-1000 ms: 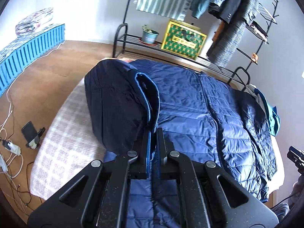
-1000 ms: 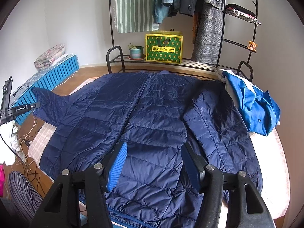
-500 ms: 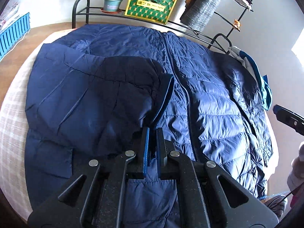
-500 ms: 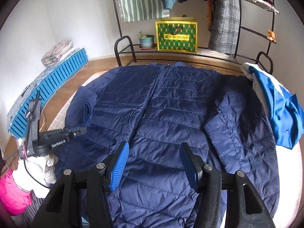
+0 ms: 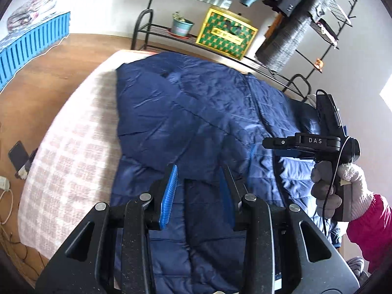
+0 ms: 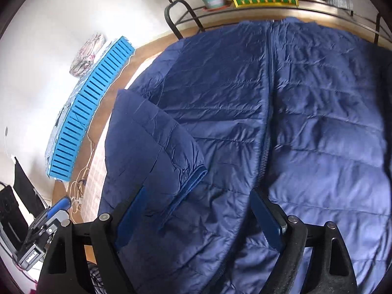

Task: Fold large clothes

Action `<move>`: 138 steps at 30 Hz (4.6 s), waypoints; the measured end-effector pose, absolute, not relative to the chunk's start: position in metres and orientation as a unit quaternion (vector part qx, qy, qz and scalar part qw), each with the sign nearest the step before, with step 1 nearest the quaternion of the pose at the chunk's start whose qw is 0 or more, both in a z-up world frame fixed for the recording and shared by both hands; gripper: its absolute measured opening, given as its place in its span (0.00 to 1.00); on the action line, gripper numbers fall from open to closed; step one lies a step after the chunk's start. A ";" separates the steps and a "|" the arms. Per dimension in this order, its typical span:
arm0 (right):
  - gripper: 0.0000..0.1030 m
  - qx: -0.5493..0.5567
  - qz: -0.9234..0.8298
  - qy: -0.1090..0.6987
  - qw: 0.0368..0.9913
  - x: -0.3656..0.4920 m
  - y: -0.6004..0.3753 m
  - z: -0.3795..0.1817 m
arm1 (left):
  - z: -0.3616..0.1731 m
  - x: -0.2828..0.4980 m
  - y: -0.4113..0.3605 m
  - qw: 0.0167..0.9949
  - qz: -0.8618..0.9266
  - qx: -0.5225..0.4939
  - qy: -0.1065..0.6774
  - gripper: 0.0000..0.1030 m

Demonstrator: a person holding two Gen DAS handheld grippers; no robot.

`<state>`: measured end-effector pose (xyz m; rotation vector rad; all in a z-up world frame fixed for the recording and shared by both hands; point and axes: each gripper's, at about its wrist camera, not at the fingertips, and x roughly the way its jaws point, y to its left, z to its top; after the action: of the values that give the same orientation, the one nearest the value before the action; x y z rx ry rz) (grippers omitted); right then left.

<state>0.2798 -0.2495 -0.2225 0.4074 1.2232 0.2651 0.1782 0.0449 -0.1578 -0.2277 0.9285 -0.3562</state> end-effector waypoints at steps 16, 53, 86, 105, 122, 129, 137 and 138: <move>0.04 0.125 0.140 0.562 0.805 0.335 -0.216 -0.216 | -0.190 0.203 0.048 0.877 -0.140 -0.102 0.448 0.34; 0.26 -0.006 -0.140 0.505 0.852 0.430 -0.420 -0.223 | -0.208 0.223 0.013 0.889 -0.141 -0.063 0.431 0.34; 0.56 0.086 -0.228 0.364 0.899 -0.021 -0.523 -0.052 | -0.101 0.082 -0.218 0.843 -0.389 0.048 0.368 0.34; 0.56 0.169 -0.336 0.345 0.860 -0.162 -0.611 -0.083 | -0.180 -0.025 -0.485 0.682 -0.546 0.175 0.453 0.53; 0.56 0.214 -0.360 0.323 0.849 -0.204 -0.632 -0.089 | -0.238 -0.017 -0.545 0.685 -0.483 0.226 0.496 0.07; 0.56 0.217 -0.339 0.327 0.855 -0.186 -0.621 -0.092 | -0.182 0.004 -0.509 0.701 -0.503 0.162 0.478 0.03; 0.56 0.184 -0.291 0.336 0.877 -0.129 -0.591 -0.083 | -0.099 0.071 -0.419 0.747 -0.488 0.056 0.448 0.02; 0.56 0.179 -0.282 0.337 0.880 -0.119 -0.585 -0.082 | -0.090 0.083 -0.403 0.754 -0.482 0.046 0.444 0.01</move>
<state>-0.1186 -0.5848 -0.0816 0.3733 0.7032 -0.5877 0.0830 -0.4026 -0.0901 0.0993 0.9688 -1.0512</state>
